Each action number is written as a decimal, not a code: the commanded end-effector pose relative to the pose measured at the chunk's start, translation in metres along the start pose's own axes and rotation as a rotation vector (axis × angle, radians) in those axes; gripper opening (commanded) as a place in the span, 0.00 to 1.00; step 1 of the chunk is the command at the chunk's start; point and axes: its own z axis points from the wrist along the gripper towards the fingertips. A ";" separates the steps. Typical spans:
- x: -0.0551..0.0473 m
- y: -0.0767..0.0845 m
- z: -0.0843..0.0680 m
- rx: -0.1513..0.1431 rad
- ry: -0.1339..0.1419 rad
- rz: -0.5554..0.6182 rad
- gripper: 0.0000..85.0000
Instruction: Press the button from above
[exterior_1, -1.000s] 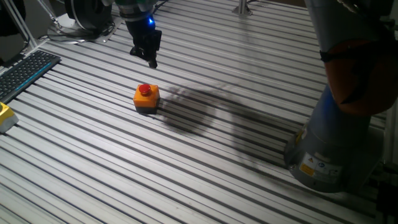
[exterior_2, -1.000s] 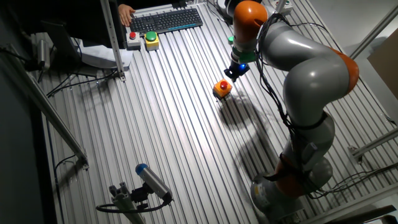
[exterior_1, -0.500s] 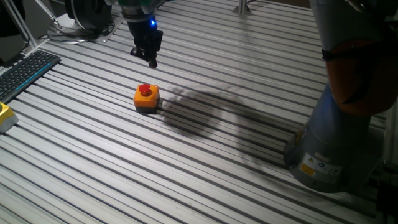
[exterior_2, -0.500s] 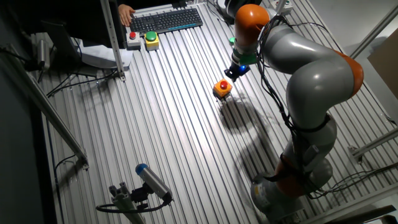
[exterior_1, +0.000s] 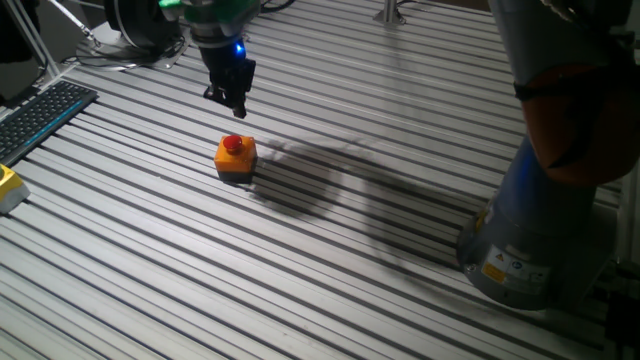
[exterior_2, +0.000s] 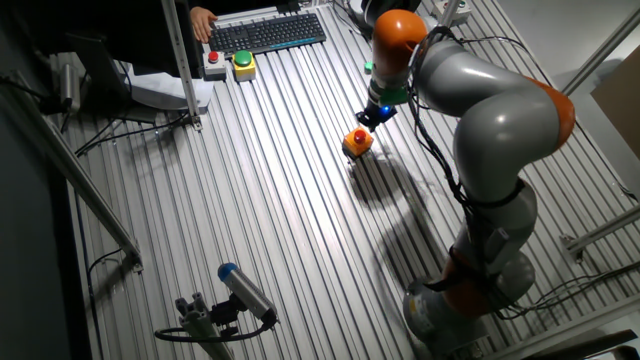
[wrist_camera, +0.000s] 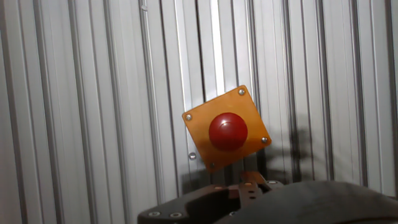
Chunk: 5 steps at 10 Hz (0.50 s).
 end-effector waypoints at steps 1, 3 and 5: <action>-0.004 0.001 0.006 -0.003 0.000 0.003 0.00; -0.010 0.005 0.023 -0.011 -0.004 0.013 0.00; -0.012 0.008 0.034 -0.009 -0.007 0.015 0.00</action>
